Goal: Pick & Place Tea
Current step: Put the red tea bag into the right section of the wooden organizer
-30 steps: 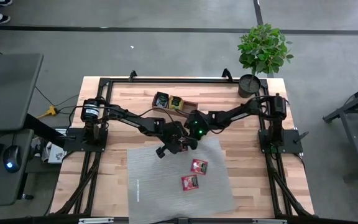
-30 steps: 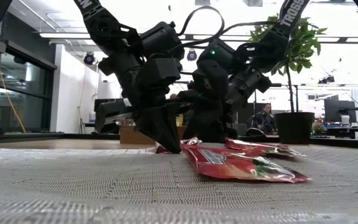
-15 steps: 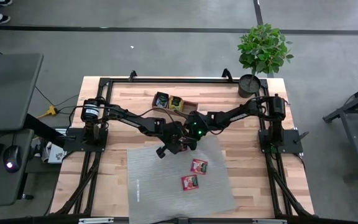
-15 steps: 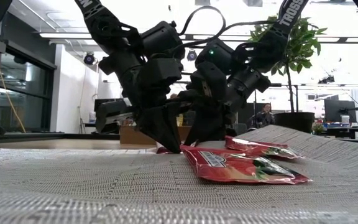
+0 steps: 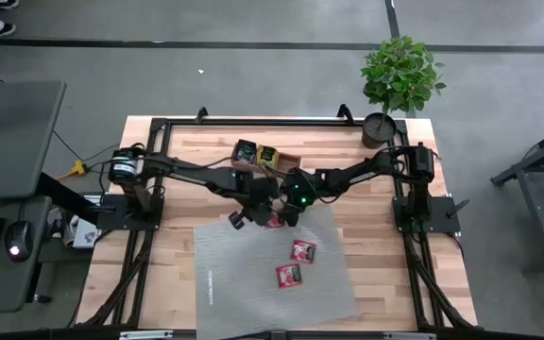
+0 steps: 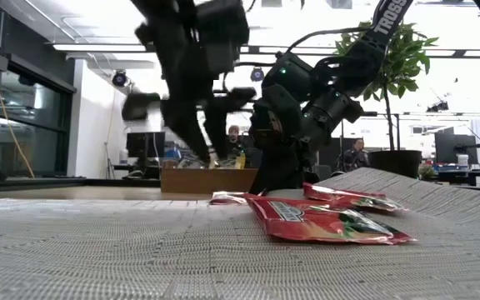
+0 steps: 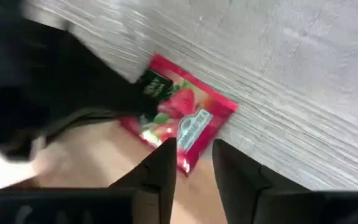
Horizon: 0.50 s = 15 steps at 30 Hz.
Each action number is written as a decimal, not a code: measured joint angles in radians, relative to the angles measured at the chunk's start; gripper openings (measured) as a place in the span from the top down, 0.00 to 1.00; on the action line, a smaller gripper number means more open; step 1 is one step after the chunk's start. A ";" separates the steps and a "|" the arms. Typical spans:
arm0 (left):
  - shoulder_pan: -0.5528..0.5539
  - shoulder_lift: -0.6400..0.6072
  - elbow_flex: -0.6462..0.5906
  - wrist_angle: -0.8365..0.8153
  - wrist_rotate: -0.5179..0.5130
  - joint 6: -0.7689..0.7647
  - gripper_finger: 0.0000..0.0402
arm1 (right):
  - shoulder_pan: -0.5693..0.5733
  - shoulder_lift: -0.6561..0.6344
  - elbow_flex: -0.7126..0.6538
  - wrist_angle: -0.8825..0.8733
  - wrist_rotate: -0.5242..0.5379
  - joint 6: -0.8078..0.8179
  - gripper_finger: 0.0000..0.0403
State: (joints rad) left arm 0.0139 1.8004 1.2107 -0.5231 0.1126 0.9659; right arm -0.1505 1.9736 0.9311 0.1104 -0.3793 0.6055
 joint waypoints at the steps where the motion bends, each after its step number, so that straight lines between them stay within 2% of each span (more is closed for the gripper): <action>1: 0.000 -0.017 0.024 -0.050 -0.002 -0.004 0.74 | 0.000 0.000 0.000 0.000 0.001 0.001 1.00; 5: 0.000 -0.066 0.085 -0.123 0.004 -0.050 0.73 | 0.000 -0.002 -0.001 0.025 -0.008 0.018 1.00; 9: -0.001 -0.128 0.086 -0.118 0.001 -0.090 0.73 | 0.000 -0.026 -0.003 0.031 0.003 0.021 1.00; 15: -0.001 -0.136 0.084 -0.146 -0.017 -0.134 0.73 | -0.003 -0.081 -0.007 0.004 0.042 0.026 1.00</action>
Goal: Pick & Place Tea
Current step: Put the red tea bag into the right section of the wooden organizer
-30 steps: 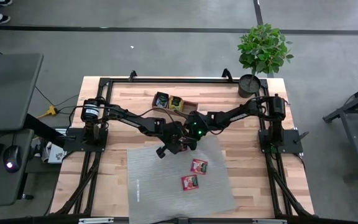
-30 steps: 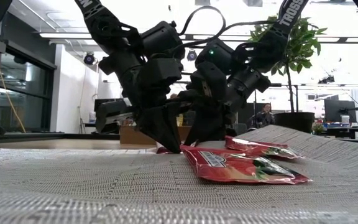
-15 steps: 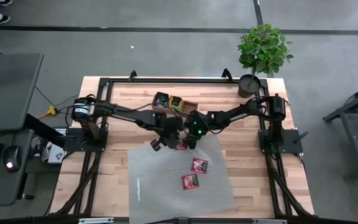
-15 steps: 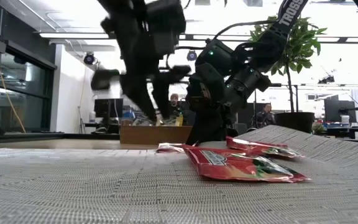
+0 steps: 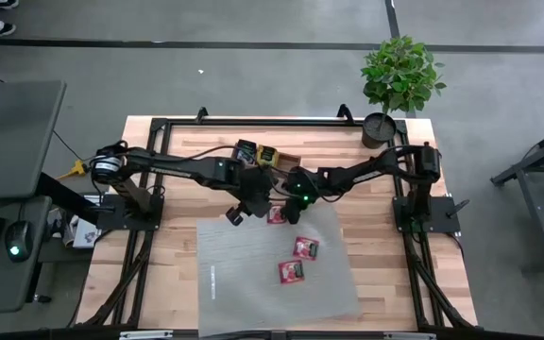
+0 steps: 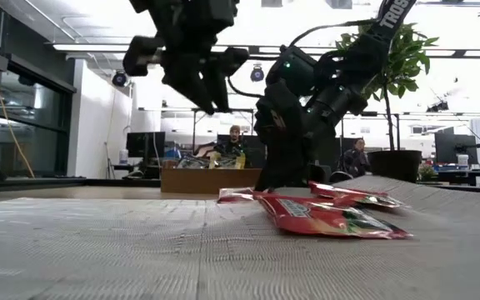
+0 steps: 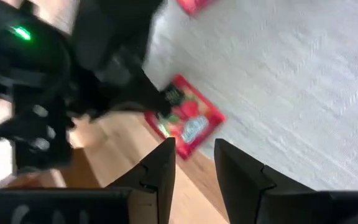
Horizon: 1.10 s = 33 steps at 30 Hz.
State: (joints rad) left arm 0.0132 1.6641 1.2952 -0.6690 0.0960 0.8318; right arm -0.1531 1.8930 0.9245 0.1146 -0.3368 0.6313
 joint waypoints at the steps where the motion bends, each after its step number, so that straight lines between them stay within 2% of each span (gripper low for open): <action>1: 0.000 -0.002 0.004 0.003 0.005 -0.006 0.73 | 0.000 -0.005 0.000 0.003 0.007 0.001 1.00; 8: -0.001 -0.001 0.002 -0.015 0.044 -0.070 0.73 | 0.001 -0.039 0.002 -0.003 0.034 0.003 1.00; 16: -0.001 -0.001 0.002 -0.053 0.029 -0.153 0.73 | 0.001 -0.088 0.003 -0.013 0.096 -0.008 1.00; 25: -0.022 0.006 0.001 -0.156 0.024 -0.304 0.73 | 0.001 -0.102 0.004 -0.025 0.104 -0.012 1.00; 28: -0.047 0.008 -0.035 -0.135 0.014 -0.342 0.73 | 0.001 -0.102 0.004 -0.024 0.104 -0.012 1.00; 33: -0.105 0.008 -0.149 -0.007 -0.048 -0.418 0.73 | 0.001 -0.102 0.004 -0.024 0.102 -0.021 1.00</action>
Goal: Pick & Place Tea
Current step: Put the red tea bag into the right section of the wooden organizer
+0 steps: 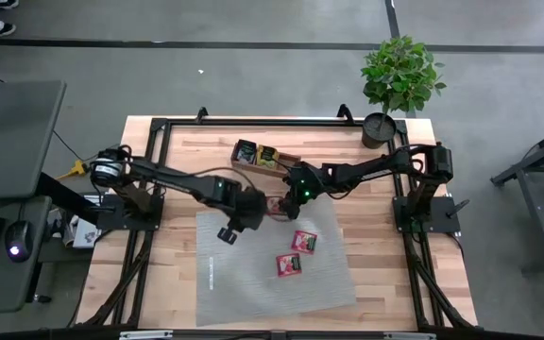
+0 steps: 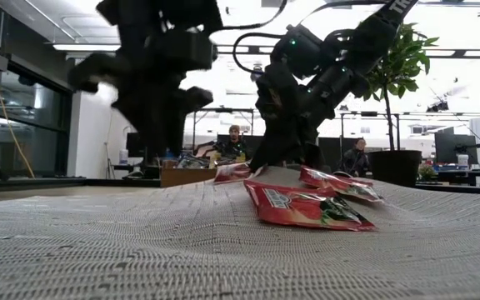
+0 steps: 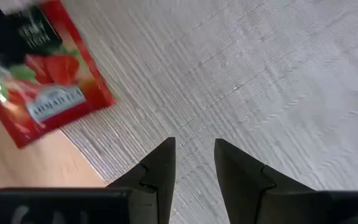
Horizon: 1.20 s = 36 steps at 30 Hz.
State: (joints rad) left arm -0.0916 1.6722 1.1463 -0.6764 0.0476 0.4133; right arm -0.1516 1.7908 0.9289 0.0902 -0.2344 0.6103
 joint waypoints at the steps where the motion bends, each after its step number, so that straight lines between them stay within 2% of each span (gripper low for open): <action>1: -0.008 0.000 -0.021 0.023 -0.023 -0.022 0.73 | 0.000 0.000 0.000 0.000 0.000 -0.004 1.00; 4: -0.021 0.000 -0.067 0.038 -0.066 -0.072 0.73 | 0.000 0.000 0.001 -0.003 -0.002 -0.008 1.00; 18: -0.021 -0.005 -0.280 0.152 -0.042 -0.265 0.73 | 0.000 -0.002 0.001 -0.003 -0.026 -0.027 1.00; 25: -0.021 -0.005 -0.310 0.164 -0.028 -0.271 0.73 | -0.001 -0.013 0.001 -0.004 -0.025 -0.032 1.00; 36: -0.021 0.013 -0.319 0.188 -0.010 -0.286 0.73 | -0.046 -0.126 0.003 -0.109 0.025 -0.065 1.00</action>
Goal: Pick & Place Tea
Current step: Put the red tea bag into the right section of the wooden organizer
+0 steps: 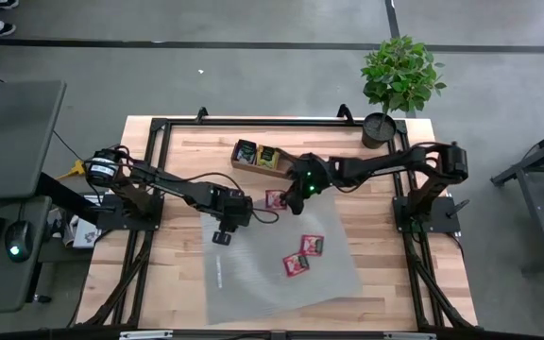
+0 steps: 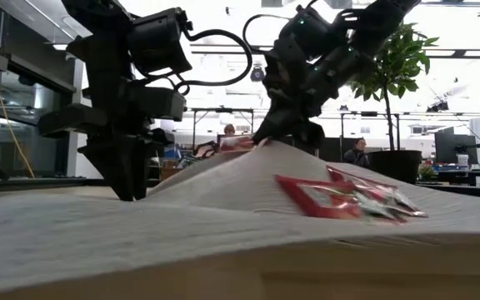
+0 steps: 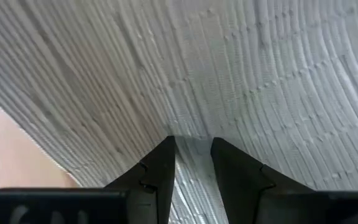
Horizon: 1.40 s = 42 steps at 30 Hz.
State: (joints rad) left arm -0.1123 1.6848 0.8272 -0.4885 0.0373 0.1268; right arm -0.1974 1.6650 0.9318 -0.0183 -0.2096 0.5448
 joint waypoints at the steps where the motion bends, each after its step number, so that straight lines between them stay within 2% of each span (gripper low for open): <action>1: 0.000 0.000 0.000 0.002 0.001 0.000 0.73 | -0.002 -0.004 0.000 -0.016 0.005 -0.004 1.00; 26: -0.002 0.000 -0.001 -0.014 0.033 -0.005 0.73 | -0.012 -0.018 -0.003 -0.020 0.022 -0.010 0.97; 30: -0.002 0.000 -0.001 -0.014 0.035 -0.005 0.73 | -0.007 -0.018 -0.003 -0.023 -0.021 -0.012 0.99; 36: -0.002 0.000 -0.001 -0.012 0.037 -0.005 0.73 | -0.008 -0.018 -0.003 -0.053 0.032 -0.022 1.00; 42: -0.007 0.000 -0.001 -0.012 0.039 0.000 0.73 | -0.022 -0.060 0.003 -0.080 -0.015 -0.057 1.00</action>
State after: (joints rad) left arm -0.1192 1.6852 0.8261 -0.5007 0.0767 0.1268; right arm -0.2199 1.6055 0.9344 -0.0986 -0.2241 0.4878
